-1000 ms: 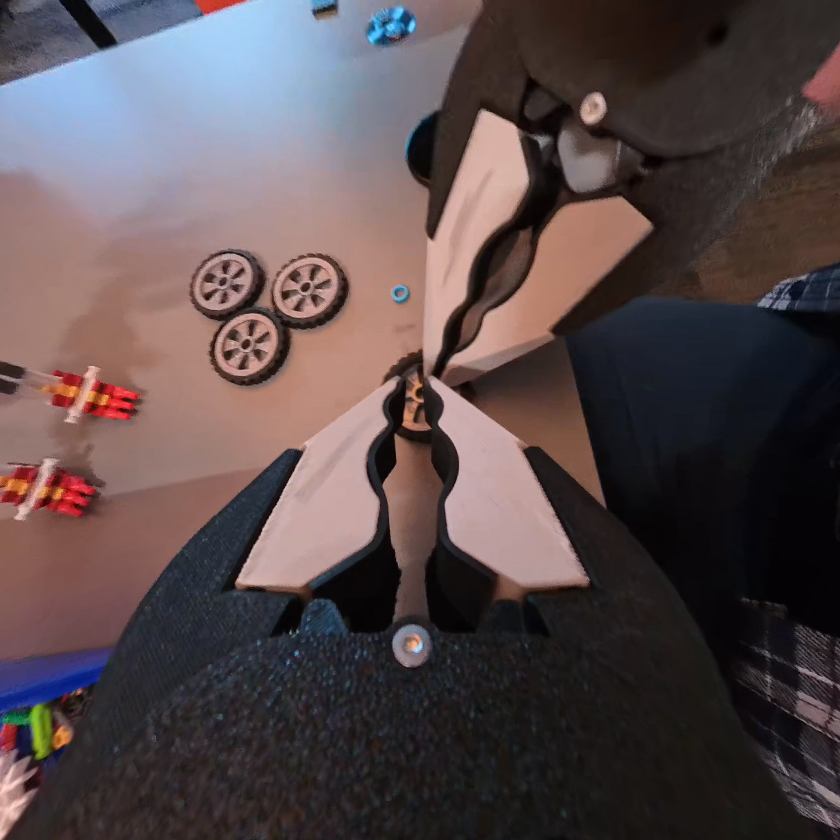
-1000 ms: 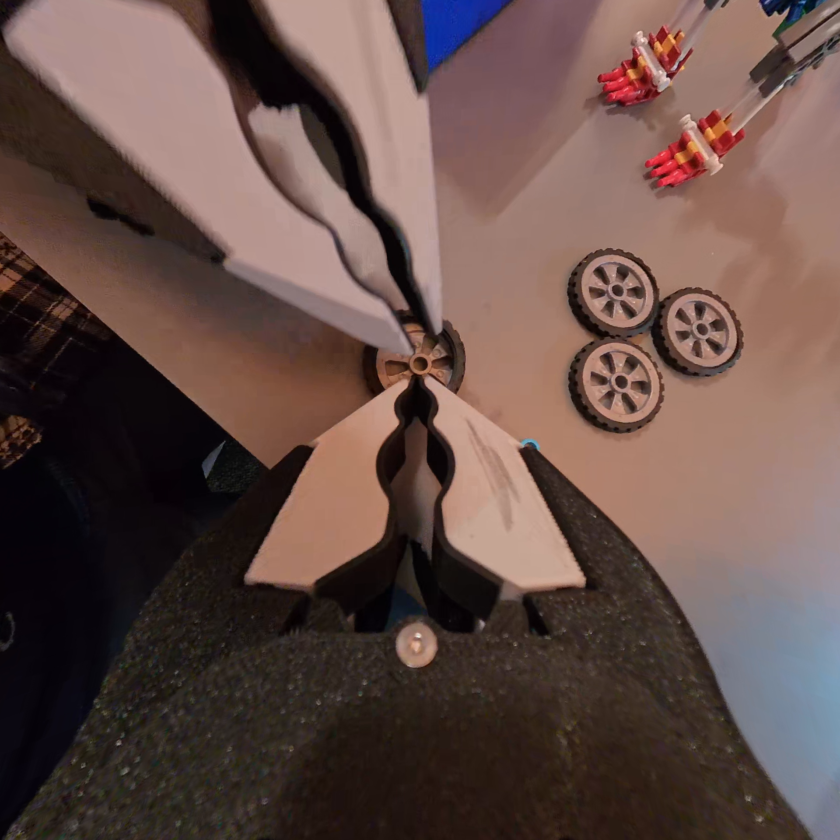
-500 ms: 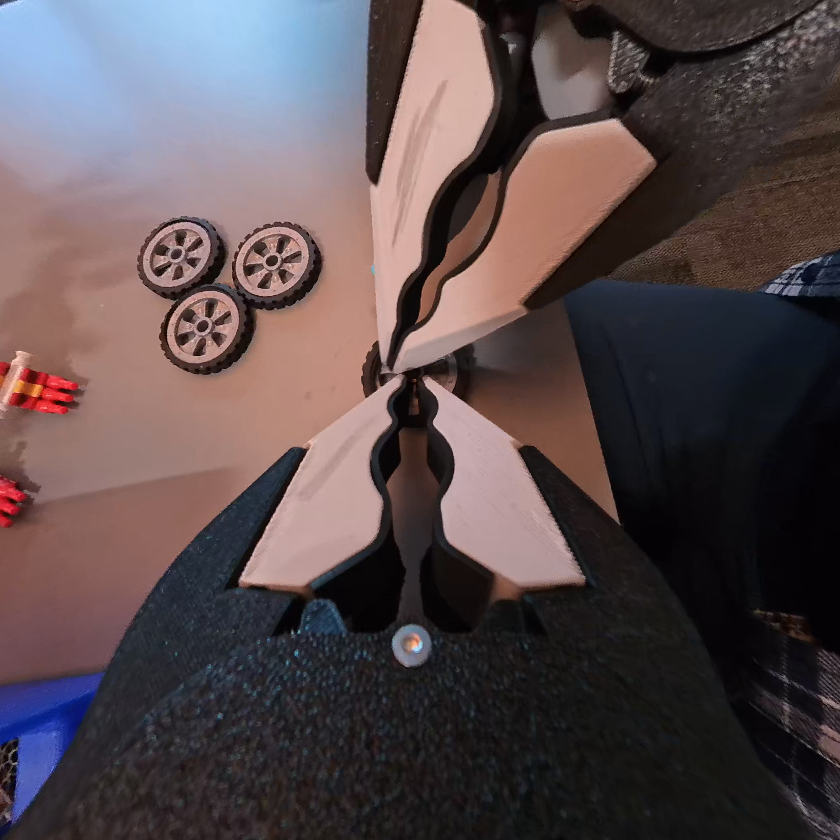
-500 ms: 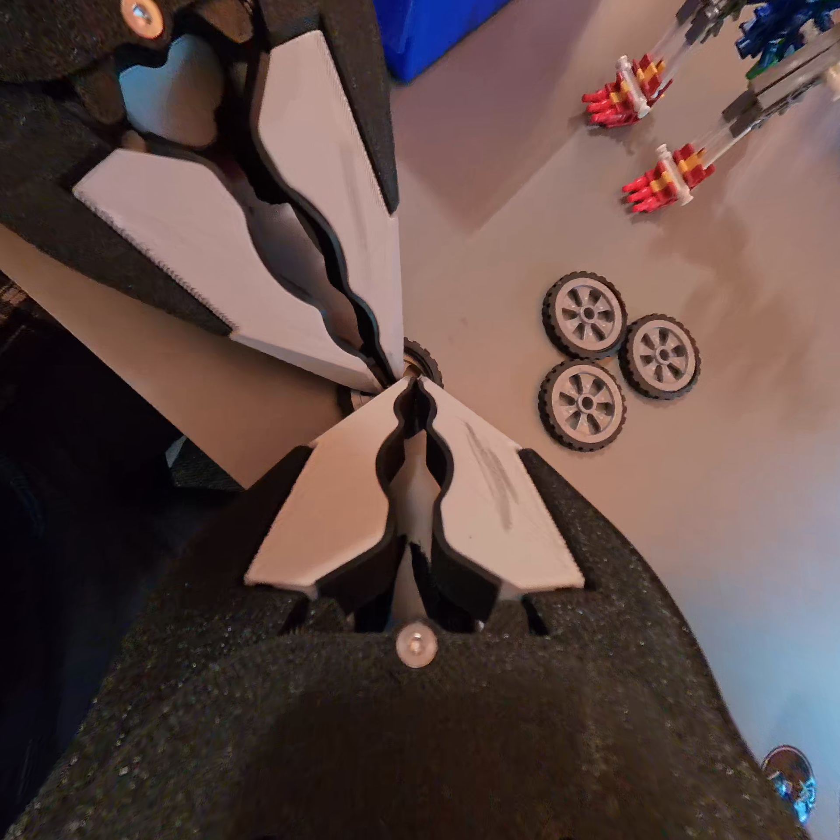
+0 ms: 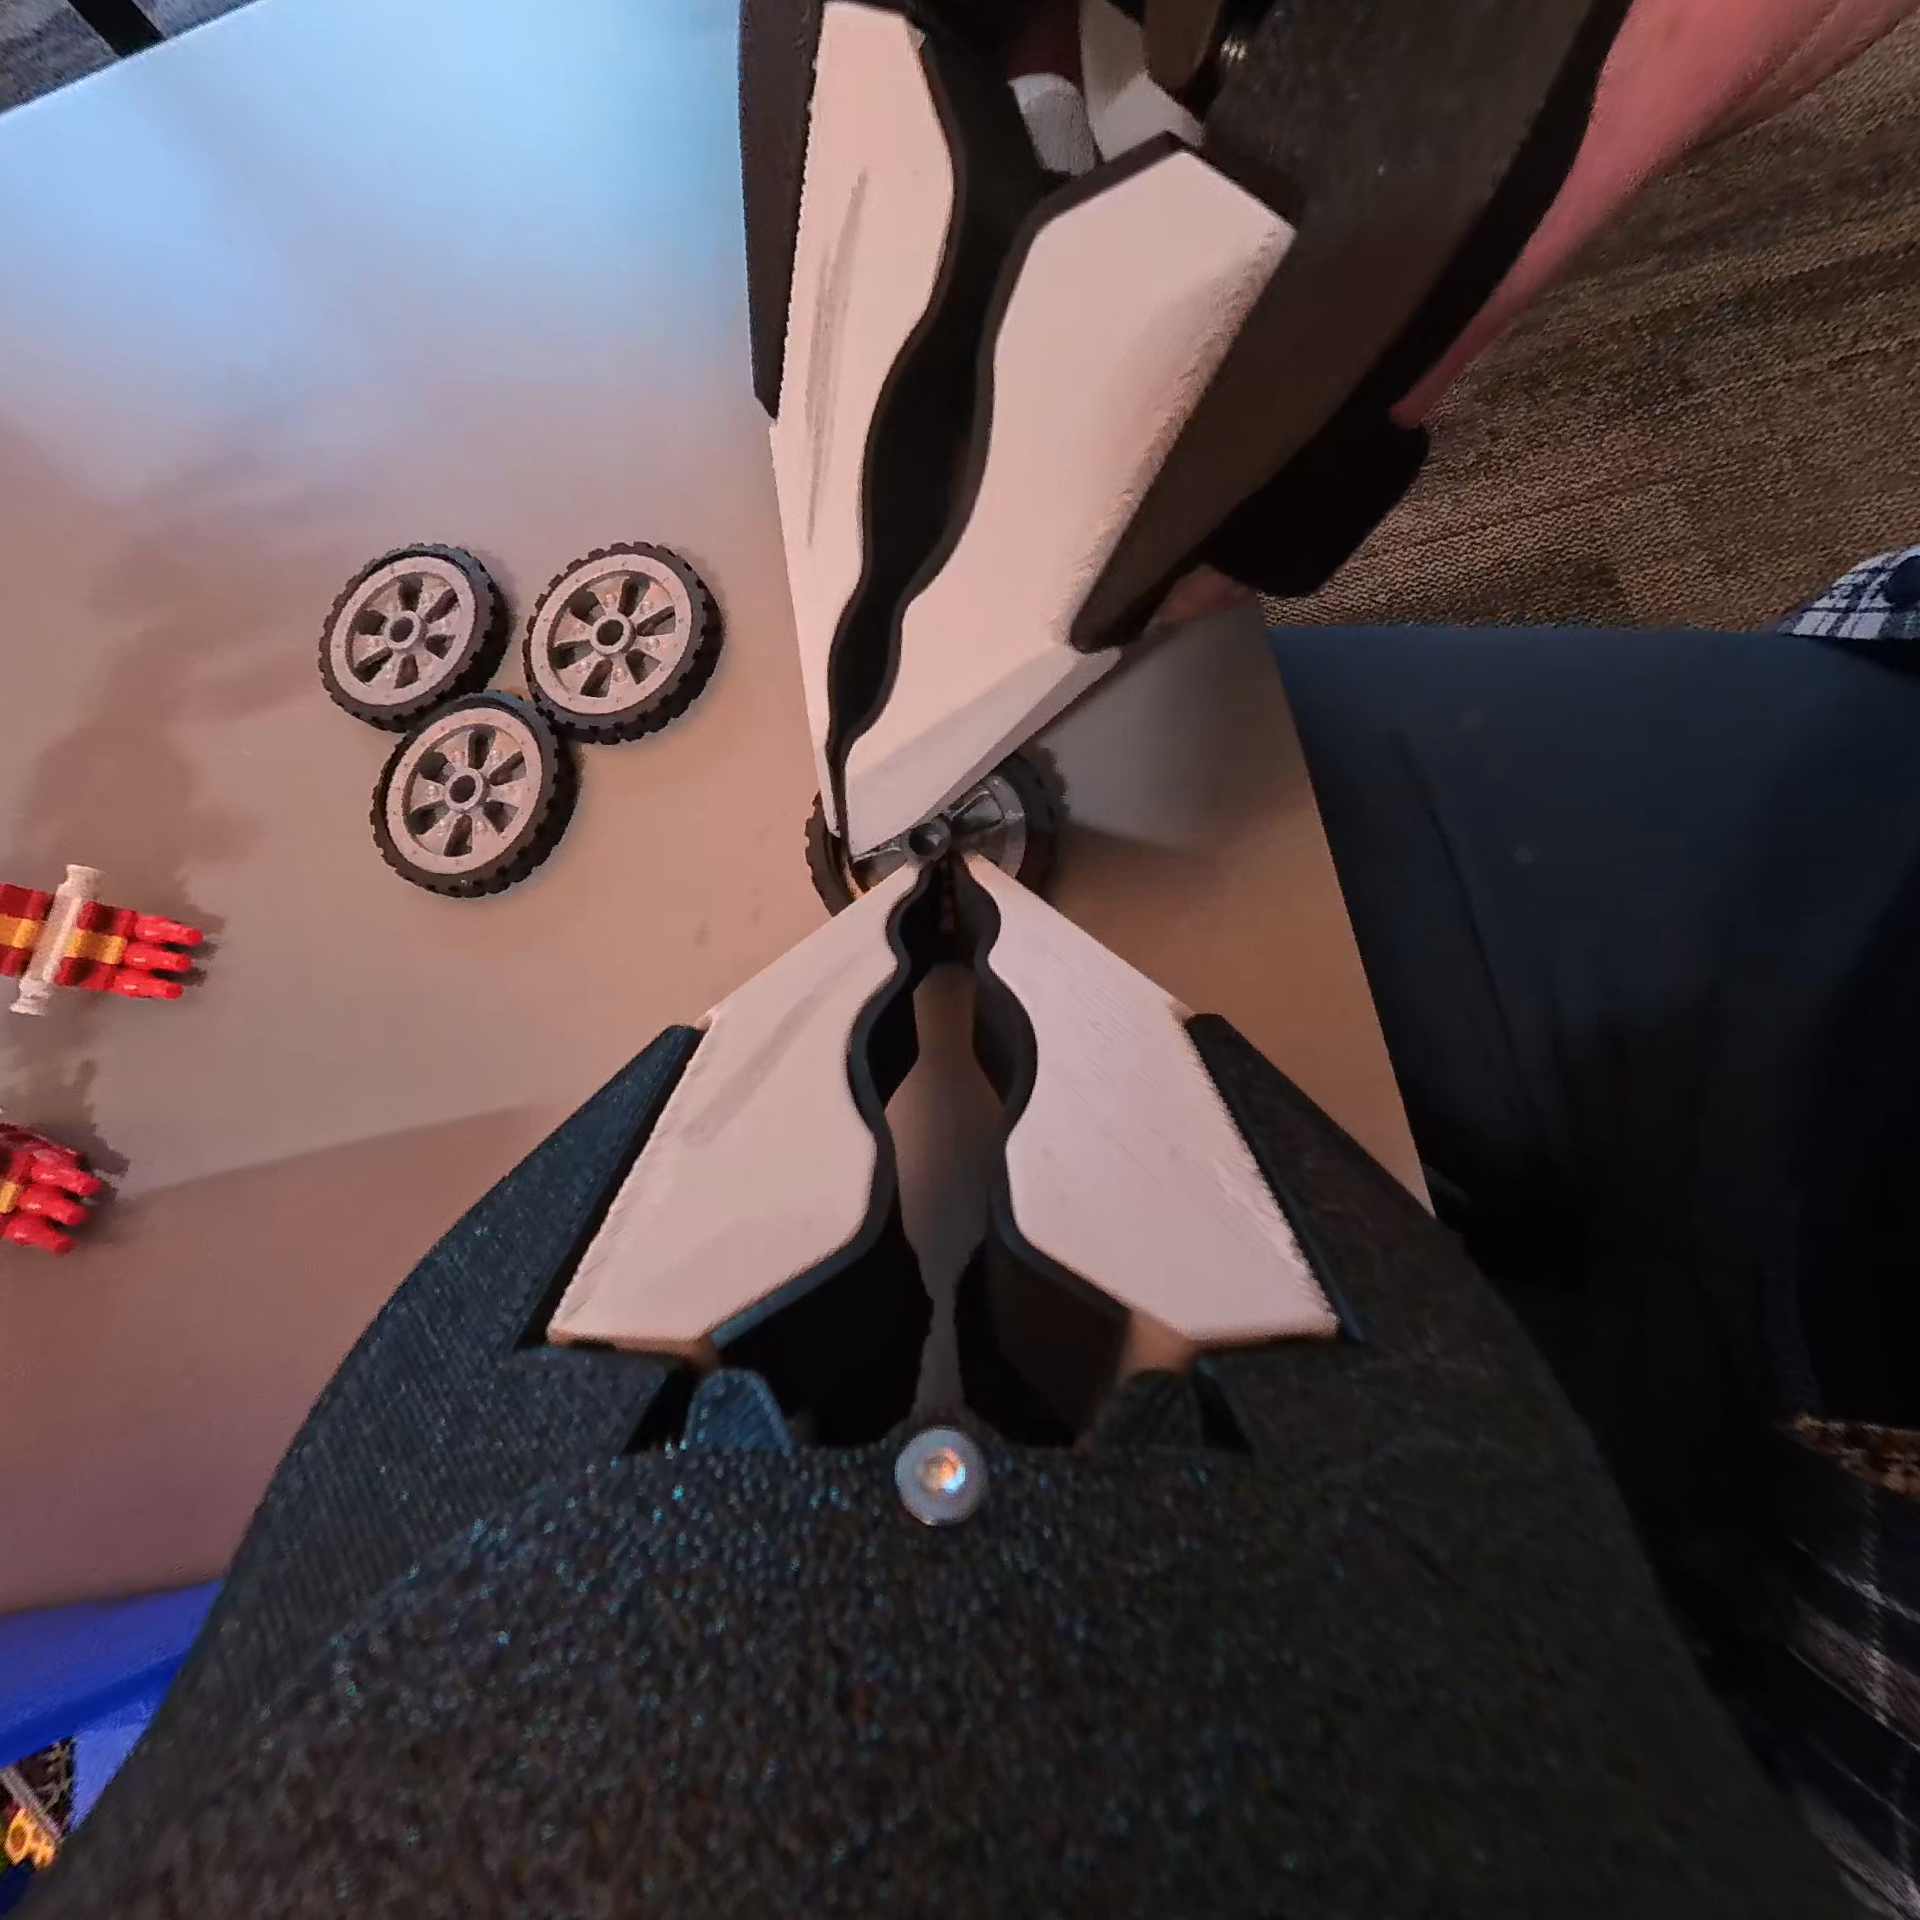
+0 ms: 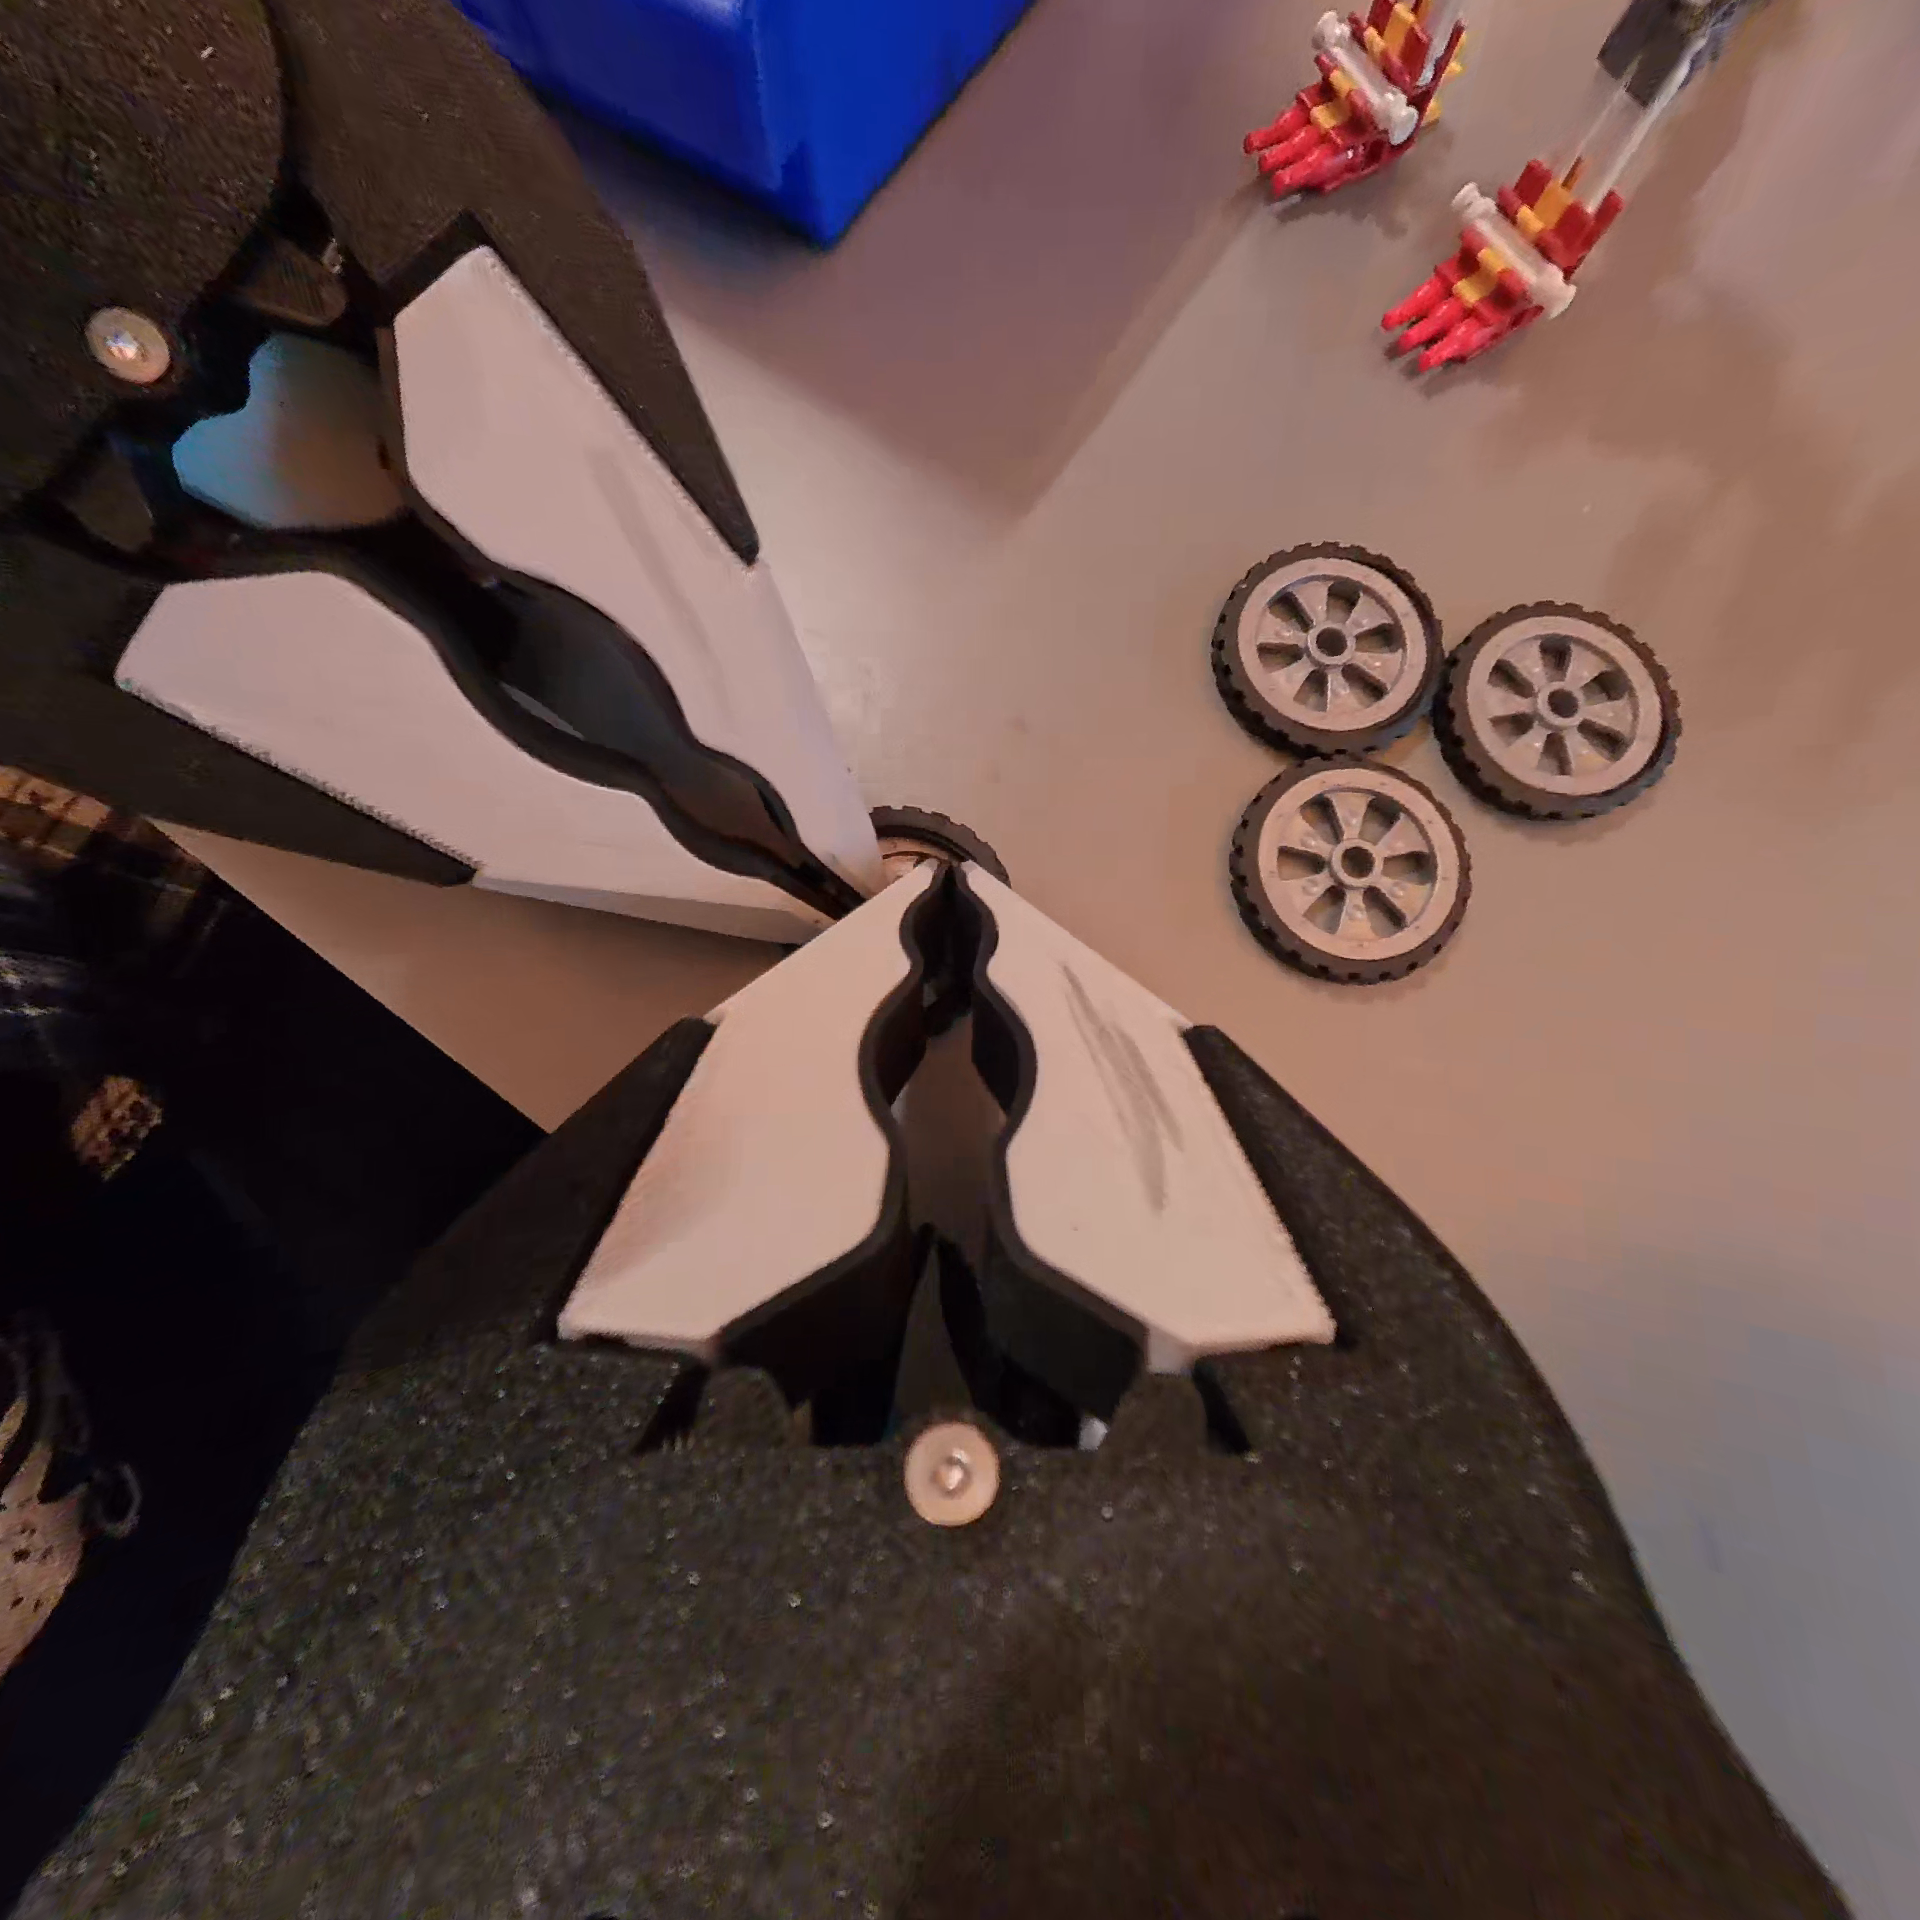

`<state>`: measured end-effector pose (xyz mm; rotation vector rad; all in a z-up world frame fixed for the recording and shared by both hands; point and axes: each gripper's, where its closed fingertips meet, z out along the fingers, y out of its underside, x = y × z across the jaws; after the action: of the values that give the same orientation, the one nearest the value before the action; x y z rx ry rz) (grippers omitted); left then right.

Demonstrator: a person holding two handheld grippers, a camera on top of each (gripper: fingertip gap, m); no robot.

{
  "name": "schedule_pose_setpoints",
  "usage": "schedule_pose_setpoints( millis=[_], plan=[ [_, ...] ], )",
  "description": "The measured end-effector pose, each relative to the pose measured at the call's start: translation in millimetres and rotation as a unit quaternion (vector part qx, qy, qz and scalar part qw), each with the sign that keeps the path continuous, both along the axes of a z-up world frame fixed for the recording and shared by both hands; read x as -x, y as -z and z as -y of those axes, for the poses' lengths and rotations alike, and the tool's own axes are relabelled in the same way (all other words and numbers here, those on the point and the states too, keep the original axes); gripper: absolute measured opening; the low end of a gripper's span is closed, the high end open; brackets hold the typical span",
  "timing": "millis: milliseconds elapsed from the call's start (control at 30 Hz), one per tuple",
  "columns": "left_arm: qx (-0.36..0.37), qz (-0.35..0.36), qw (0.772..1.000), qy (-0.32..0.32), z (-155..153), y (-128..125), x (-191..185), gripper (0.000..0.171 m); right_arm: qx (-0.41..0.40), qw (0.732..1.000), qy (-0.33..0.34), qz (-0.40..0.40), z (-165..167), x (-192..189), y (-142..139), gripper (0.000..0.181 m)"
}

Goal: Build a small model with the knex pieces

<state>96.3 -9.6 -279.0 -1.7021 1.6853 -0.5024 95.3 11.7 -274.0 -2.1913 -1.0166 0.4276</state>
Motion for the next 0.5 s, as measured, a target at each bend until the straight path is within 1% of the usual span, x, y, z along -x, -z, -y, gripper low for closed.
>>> schedule_pose_setpoints(
  millis=[133, 200, 233, 400, 500],
  plan=[
    [0.002, 0.002, 1.0, 0.004, 0.9, -0.1, -0.5, 0.002, -0.047, 0.998, -0.027, 0.034, 4.5, 3.3, -6.4, 0.0],
    [0.004, 0.002, 1.0, 0.004, 1.1, 0.0, -0.7, 0.002, -0.076, 0.995, -0.022, 0.063, -0.2, -1.1, -8.4, 0.0],
    [0.006, 0.002, 1.0, 0.005, 1.2, -0.1, -0.9, 0.002, -0.08, 0.994, -0.024, 0.075, -1.6, -2.8, -7.0, 0.0],
    [0.015, 0.003, 1.0, 0.008, 2.1, -0.1, -1.5, 0.002, -0.066, 0.994, -0.035, 0.08, -1.2, -7.4, -6.4, 0.0],
    [0.018, 0.003, 1.0, 0.01, 2.4, -0.1, -1.9, 0.002, -0.066, 0.993, -0.052, 0.083, -0.4, -6.6, -5.6, 0.0]
  ],
)
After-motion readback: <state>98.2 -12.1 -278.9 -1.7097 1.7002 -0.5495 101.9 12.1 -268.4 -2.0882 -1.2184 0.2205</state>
